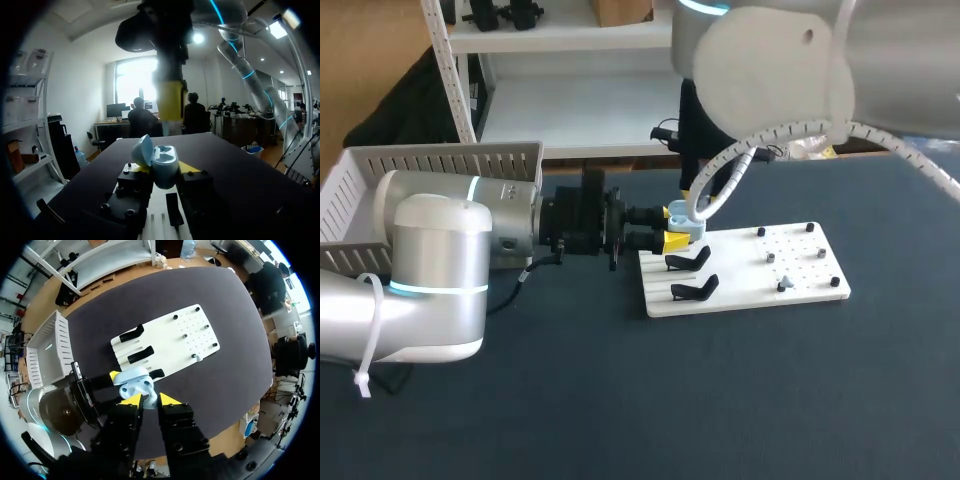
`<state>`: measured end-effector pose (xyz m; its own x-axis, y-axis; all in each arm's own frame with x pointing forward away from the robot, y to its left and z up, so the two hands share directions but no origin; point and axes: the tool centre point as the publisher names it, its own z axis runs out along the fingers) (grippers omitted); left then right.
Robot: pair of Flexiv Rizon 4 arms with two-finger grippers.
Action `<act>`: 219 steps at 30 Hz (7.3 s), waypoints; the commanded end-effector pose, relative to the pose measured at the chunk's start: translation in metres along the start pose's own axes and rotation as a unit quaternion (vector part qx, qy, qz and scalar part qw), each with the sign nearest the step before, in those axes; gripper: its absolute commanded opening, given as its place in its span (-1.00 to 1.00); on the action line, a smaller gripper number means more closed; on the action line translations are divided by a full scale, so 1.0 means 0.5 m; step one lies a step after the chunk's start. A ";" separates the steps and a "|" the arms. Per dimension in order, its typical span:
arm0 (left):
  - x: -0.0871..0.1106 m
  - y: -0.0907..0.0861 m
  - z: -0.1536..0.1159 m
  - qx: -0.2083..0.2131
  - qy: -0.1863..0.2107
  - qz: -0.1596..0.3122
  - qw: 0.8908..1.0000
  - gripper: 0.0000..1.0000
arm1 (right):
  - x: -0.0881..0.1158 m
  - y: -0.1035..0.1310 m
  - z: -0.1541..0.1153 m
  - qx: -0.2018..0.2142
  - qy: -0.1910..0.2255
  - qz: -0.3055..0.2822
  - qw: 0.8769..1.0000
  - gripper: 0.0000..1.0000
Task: Pick up each earbud case from the left stands, insert the matching earbuds, close the lid, and place the case in the box.
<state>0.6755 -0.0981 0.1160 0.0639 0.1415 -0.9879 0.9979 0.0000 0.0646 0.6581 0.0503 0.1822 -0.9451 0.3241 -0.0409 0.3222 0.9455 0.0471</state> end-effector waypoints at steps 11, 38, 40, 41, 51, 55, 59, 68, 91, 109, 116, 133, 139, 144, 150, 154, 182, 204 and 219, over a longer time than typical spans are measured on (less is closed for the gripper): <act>0.002 -0.003 0.000 -0.003 -0.002 0.001 1.000 -1.00 | -0.005 0.019 0.009 0.012 0.010 0.006 1.000 -1.00; 0.002 -0.003 0.000 -0.003 -0.002 0.001 1.000 -1.00 | -0.013 0.018 0.033 0.030 0.027 0.014 0.999 -1.00; 0.002 -0.003 0.000 -0.003 -0.002 0.001 1.000 -1.00 | -0.013 0.017 0.033 0.031 0.027 0.014 0.999 -1.00; 0.002 -0.003 0.000 -0.003 -0.002 0.001 1.000 -1.00 | -0.014 0.017 0.033 0.031 0.028 0.015 0.999 -1.00; 0.002 -0.003 0.000 -0.003 -0.002 0.001 1.000 -1.00 | -0.012 0.018 0.042 0.034 0.035 0.014 0.999 -1.00; 0.002 -0.003 0.000 -0.003 -0.002 0.001 1.000 -1.00 | -0.011 0.019 0.045 0.036 0.038 0.014 0.999 -0.44; 0.002 -0.003 0.000 -0.003 -0.002 0.001 1.000 -1.00 | -0.009 0.020 0.044 0.036 0.038 0.013 0.999 -0.17; 0.002 -0.003 0.000 -0.003 -0.002 0.001 1.000 -1.00 | 0.009 -0.023 -0.014 -0.008 0.003 0.019 1.000 -0.23; 0.002 -0.003 0.000 -0.003 -0.002 0.001 1.000 -1.00 | 0.004 -0.203 0.061 -0.133 -0.123 0.045 0.982 -0.20; 0.002 -0.003 0.000 -0.003 -0.002 0.001 1.000 -1.00 | -0.029 -0.222 0.207 -0.147 -0.079 0.010 0.986 -0.25; 0.002 -0.003 0.000 -0.003 -0.002 0.001 1.000 -1.00 | -0.045 -0.239 0.228 -0.138 -0.080 -0.004 0.987 -0.28; 0.002 -0.003 0.000 -0.003 -0.002 0.001 1.000 -1.00 | -0.080 -0.274 0.272 -0.138 -0.073 -0.024 0.987 -0.25; 0.002 -0.003 0.000 -0.003 -0.002 0.001 1.000 -1.00 | -0.087 -0.272 0.281 -0.144 -0.066 -0.034 0.987 -0.29; 0.002 -0.003 0.000 -0.003 -0.002 0.001 1.000 -1.00 | -0.087 -0.265 0.282 -0.147 -0.062 -0.043 0.986 -0.29; 0.002 -0.003 0.000 -0.003 -0.002 0.001 1.000 -1.00 | -0.083 -0.255 0.286 -0.149 -0.059 -0.051 0.986 -0.25; 0.002 -0.003 0.000 -0.003 -0.002 0.001 1.000 -1.00 | -0.083 -0.253 0.290 -0.149 -0.058 -0.051 0.986 -0.27; 0.002 -0.003 0.000 -0.003 -0.002 0.001 1.000 -1.00 | -0.082 -0.251 0.293 -0.146 -0.053 -0.045 0.987 -1.00; 0.002 -0.003 0.000 -0.003 -0.002 0.001 1.000 -1.00 | -0.042 -0.227 0.050 -0.121 -0.098 -0.084 0.984 -1.00; 0.002 -0.003 0.000 -0.003 -0.002 0.001 1.000 -1.00 | 0.003 -0.086 -0.080 -0.063 -0.053 -0.203 0.976 -1.00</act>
<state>0.6755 -0.0980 0.1159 0.0640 0.1410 -0.9879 0.9979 0.0000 0.0646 0.6324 -0.0064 0.2138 -0.9601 -0.0423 -0.2766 -0.0916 0.9815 0.1679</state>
